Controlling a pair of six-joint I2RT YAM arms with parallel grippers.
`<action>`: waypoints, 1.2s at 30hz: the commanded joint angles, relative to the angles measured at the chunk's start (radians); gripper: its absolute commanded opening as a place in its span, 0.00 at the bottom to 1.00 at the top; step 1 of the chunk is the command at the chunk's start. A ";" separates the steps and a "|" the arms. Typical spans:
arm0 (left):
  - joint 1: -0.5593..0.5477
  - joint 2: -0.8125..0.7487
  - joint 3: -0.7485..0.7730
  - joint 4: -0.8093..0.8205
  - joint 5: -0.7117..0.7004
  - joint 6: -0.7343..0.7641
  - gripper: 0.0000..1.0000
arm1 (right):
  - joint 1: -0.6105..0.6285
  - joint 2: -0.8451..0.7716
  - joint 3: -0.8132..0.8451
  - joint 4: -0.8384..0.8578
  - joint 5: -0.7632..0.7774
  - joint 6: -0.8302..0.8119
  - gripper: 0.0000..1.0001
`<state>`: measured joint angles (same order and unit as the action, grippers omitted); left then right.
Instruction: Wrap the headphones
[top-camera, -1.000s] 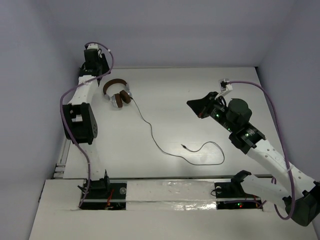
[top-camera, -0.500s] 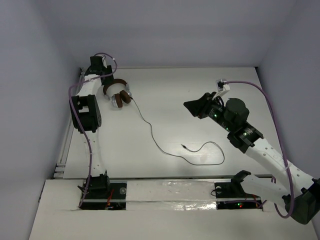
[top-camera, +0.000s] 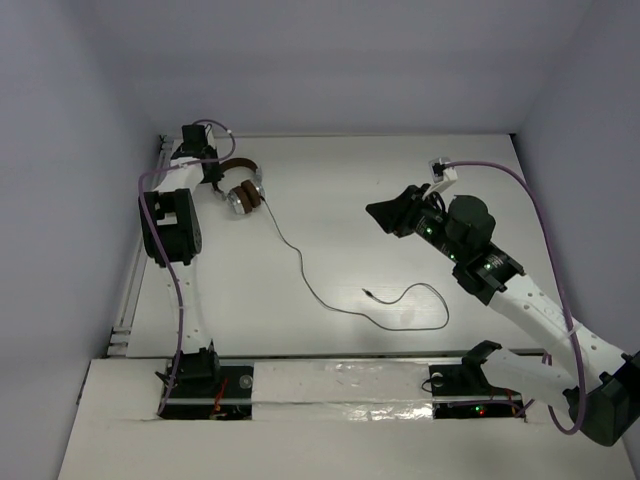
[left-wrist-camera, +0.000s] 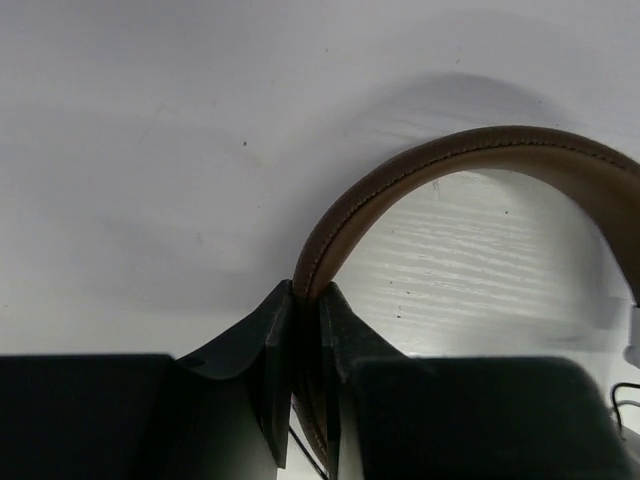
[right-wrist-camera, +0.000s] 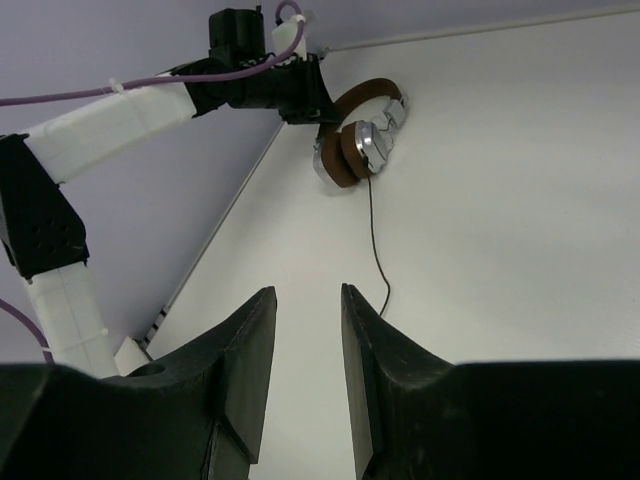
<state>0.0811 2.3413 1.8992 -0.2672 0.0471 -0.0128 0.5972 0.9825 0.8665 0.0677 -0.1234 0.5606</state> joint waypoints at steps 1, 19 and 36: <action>-0.001 -0.092 -0.096 0.026 0.054 -0.064 0.07 | 0.009 -0.008 -0.007 0.052 0.002 -0.016 0.38; -0.001 -0.350 -0.505 0.095 0.039 -0.211 0.63 | 0.009 -0.030 -0.014 0.026 -0.018 -0.028 0.37; -0.001 -0.091 -0.196 0.002 0.063 -0.072 0.36 | 0.018 -0.031 -0.011 0.029 0.008 -0.030 0.37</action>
<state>0.0799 2.2299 1.6951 -0.2180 0.0753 -0.1013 0.6041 0.9695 0.8532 0.0601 -0.1284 0.5461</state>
